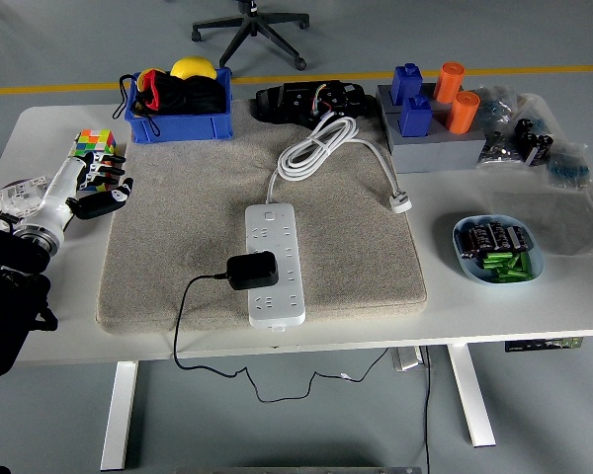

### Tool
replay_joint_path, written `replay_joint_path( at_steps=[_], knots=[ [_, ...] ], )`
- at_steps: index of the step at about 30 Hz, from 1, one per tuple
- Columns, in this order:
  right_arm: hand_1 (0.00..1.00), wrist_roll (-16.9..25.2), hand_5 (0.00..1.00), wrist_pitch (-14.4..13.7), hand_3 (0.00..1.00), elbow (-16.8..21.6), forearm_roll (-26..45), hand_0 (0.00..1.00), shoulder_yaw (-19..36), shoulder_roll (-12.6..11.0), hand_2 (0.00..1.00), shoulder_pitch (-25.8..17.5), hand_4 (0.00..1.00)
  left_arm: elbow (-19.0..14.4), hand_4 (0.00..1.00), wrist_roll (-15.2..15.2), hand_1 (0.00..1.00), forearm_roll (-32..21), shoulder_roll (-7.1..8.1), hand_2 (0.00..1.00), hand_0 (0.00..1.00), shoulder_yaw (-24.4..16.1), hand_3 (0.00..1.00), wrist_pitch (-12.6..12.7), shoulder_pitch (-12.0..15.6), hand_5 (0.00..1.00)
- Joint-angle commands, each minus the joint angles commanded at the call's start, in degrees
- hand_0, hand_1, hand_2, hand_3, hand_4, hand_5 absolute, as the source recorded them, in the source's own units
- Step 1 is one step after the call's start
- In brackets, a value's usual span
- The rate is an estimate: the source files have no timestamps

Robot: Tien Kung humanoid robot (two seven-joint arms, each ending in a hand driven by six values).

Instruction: Pull the plug out,throw it away,press the button

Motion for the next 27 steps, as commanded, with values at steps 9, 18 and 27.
replay_joint_path(
  at_steps=[9,18,27],
  knots=[
    [0.667,0.0,0.508,-0.1,0.621,0.2,-0.2,0.756,0.5,-0.1,0.656,0.0,0.669,-8.5,0.635,-0.6,0.691,-3.5,6.27,0.692,0.763,9.3,0.721,-1.4,1.1,0.167],
    [0.667,0.0,0.508,0.1,0.62,0.2,-0.2,0.757,0.6,-0.1,0.656,0.0,0.669,-16.9,0.97,0.0,0.865,-2.9,12.33,0.797,0.84,21.6,0.817,-4.4,-1.0,0.206],
    [0.668,0.0,0.508,0.1,0.621,0.1,-0.1,0.757,0.7,-0.1,0.656,0.1,0.669,-15.8,0.998,0.9,0.861,-3.0,13.13,0.789,0.846,31.5,0.814,-6.7,-4.3,0.218]
  ],
)
